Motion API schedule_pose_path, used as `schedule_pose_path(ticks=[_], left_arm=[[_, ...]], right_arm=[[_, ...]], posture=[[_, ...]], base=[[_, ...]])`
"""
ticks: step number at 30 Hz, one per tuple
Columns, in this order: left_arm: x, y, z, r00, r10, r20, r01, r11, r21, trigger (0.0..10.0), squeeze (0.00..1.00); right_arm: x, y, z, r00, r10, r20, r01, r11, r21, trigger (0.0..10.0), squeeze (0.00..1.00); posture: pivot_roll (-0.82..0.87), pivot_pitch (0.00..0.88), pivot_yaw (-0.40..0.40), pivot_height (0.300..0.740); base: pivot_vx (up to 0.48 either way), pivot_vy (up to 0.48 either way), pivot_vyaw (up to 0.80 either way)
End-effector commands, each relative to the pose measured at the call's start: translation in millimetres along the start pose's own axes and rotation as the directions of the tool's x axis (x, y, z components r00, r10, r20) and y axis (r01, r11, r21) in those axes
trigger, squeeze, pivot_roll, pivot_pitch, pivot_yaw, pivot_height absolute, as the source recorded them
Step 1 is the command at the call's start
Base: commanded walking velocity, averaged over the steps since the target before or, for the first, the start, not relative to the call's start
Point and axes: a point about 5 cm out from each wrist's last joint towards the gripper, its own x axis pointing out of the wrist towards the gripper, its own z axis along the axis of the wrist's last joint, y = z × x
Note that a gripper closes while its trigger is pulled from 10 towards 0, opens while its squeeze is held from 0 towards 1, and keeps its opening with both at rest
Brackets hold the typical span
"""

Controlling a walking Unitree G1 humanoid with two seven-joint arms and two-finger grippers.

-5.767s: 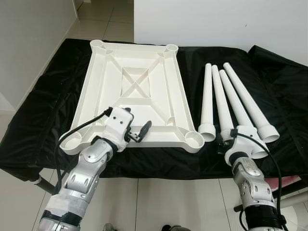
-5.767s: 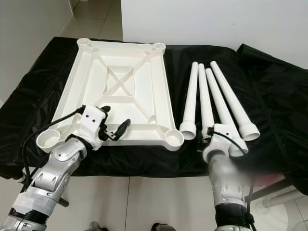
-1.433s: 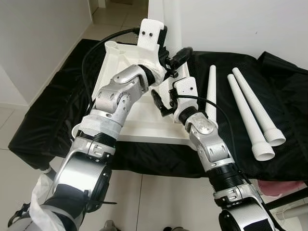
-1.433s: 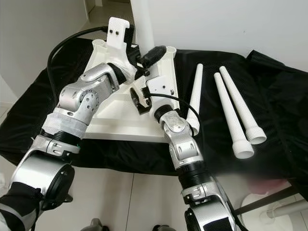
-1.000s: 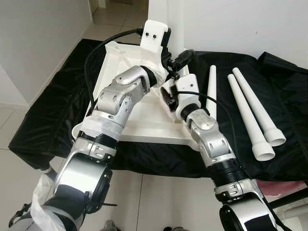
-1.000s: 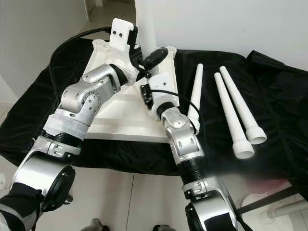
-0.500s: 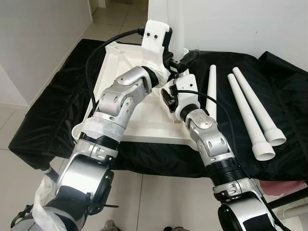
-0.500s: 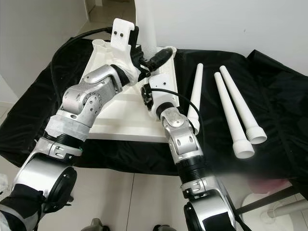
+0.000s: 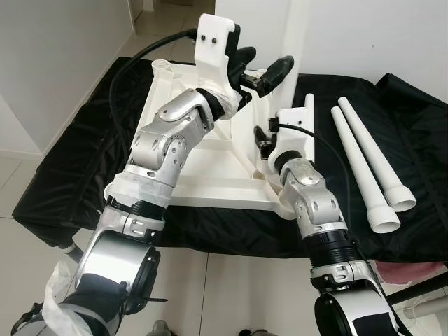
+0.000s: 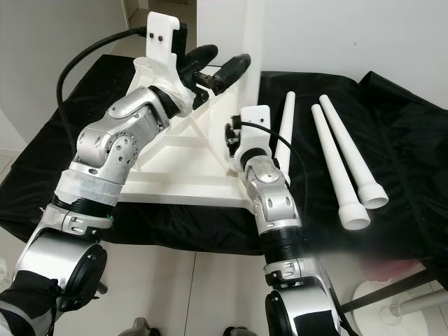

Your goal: Building children table

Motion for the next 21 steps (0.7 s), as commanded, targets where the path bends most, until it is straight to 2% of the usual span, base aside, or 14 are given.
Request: schedule_pose_path(ticks=[1, 3, 8, 12, 16, 18, 19, 21], left_arm=[[-2.4, -5.2, -4.0, 0.996, -0.092, -0.015, 0.092, 0.996, 0.0, 10.0, 0.0], [-6.8, 1.2, -8.5, 0.999, -0.038, -0.027, 0.039, 0.999, 0.01, 10.0, 0.0], [-13.7, 9.2, -13.2, 0.999, 0.005, -0.039, -0.004, 1.0, 0.018, 10.0, 0.0], [-27.4, 20.8, -26.3, 0.995, 0.064, -0.076, -0.06, 0.997, 0.049, 10.0, 0.0], [-32.2, 24.1, -30.1, 0.993, 0.082, -0.087, -0.077, 0.995, 0.06, 10.0, 0.0], [-48.8, 34.2, -44.9, 0.981, 0.141, -0.136, -0.127, 0.986, 0.109, 10.0, 0.0], [-48.8, 34.2, -44.9, 0.981, 0.141, -0.136, -0.127, 0.986, 0.109, 10.0, 0.0], [-64.2, 40.8, -59.4, 0.965, 0.181, -0.189, -0.157, 0.978, 0.134, 10.0, 0.0]], right_arm=[[-1.7, -4.3, 4.1, 0.999, -0.023, 0.031, 0.022, 0.999, 0.026, 10.0, 0.0], [-5.0, -8.6, 6.6, 0.997, -0.044, 0.065, 0.04, 0.997, 0.061, 10.0, 0.0], [-8.7, -10.2, 8.7, 0.994, -0.054, 0.094, 0.049, 0.997, 0.062, 10.0, 0.0], [-17.4, -19.3, 10.7, 0.985, -0.102, 0.142, 0.092, 0.993, 0.076, 10.0, 0.0], [-20.1, -22.7, 11.2, 0.98, -0.123, 0.157, 0.112, 0.991, 0.079, 10.0, 0.0], [-26.2, -29.9, 9.6, 0.973, -0.157, 0.169, 0.142, 0.985, 0.1, 10.0, 0.0], [-26.2, -29.9, 9.6, 0.973, -0.157, 0.169, 0.142, 0.985, 0.1, 10.0, 0.0], [-30.7, -34.0, 8.5, 0.967, -0.175, 0.183, 0.156, 0.982, 0.11, 10.0, 0.0]], posture=[[-0.03, 0.053, -0.042, 0.74], [-0.05, 0.053, -0.033, 0.74], [-0.07, 0.048, -0.013, 0.74], [-0.08, 0.048, 0.001, 0.74], [-0.08, 0.048, 0.007, 0.74], [-0.09, 0.066, 0.029, 0.74], [-0.09, 0.066, 0.029, 0.74], [-0.08, 0.07, 0.044, 0.74]], base=[[0.0, 0.0, 0.0], [0.0, 0.0, 0.0], [0.0, 0.0, 0.0], [0.0, 0.0, 0.0], [0.0, 0.0, 0.0], [0.0, 0.0, 0.0], [0.0, 0.0, 0.0], [0.0, 0.0, 0.0]])
